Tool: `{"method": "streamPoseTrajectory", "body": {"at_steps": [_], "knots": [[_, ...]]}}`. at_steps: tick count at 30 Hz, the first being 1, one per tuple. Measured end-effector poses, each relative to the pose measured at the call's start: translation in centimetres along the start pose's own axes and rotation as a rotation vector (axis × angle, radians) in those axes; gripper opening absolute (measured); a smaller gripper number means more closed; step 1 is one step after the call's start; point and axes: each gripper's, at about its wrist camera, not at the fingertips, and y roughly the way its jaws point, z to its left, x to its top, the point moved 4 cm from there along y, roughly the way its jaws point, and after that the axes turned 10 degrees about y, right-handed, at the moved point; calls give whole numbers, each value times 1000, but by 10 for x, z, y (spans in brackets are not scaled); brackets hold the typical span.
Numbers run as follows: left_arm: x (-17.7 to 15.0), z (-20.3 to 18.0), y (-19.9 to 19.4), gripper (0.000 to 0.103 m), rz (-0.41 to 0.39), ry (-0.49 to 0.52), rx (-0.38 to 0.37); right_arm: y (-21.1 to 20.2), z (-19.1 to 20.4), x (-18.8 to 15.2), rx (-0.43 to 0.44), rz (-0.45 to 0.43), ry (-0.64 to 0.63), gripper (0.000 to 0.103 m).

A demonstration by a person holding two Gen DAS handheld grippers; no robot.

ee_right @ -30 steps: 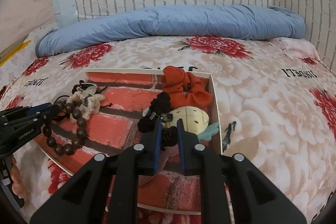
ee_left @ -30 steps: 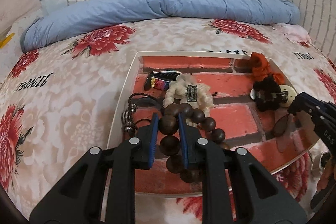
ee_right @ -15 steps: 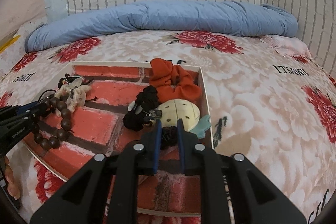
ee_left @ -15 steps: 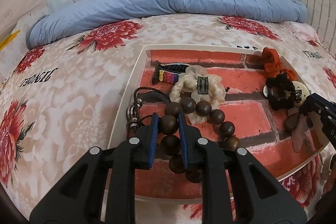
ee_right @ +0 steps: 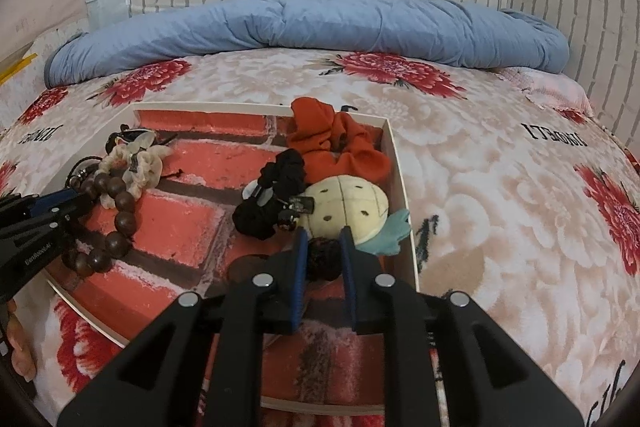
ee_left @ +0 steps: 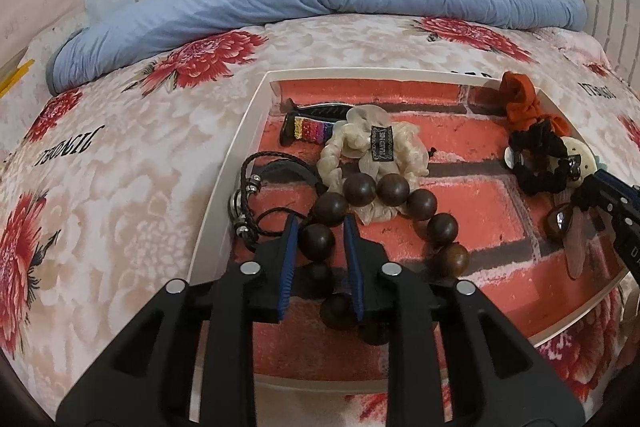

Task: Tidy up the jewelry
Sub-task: 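Open both tools to release the items into the tray, then move the left tool to the black claw clip while the right tool approaches the white-strap watch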

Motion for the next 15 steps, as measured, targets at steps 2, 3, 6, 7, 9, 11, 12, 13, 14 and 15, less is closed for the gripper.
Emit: {"method": "streamPoseTrajectory", "body": {"at_steps": [2,3,6,7,9,11,12,13,14,15], "knots": [[0,-1,0,28,3,3,-5,0,0,-1,7,11,10,24],[-1,-2,-2,32,2,3,-7,-1,-1,-1,13,14,17,25],[-1,-2,-8,47,-8,-4,-16,-7,-2,0,27,16,26,43],[-2,-1,-12,53,-13,-13,-26,-10,-3,0,29,15,27,51],[-3,-1,-19,57,-22,-24,-35,-18,-3,2,28,4,26,55],[-4,-1,-27,62,-26,-20,-28,-24,-5,3,33,1,30,65],[-5,-1,-31,67,-25,-19,-22,-28,-7,3,37,-1,34,68],[-7,-1,-35,73,-26,-19,-16,-32,-8,3,40,-3,36,73],[-8,0,-40,77,-27,-20,-13,-37,-9,3,47,-4,37,77],[-9,2,-48,85,-35,-26,-8,-44,-11,2,52,-8,36,79]]}}
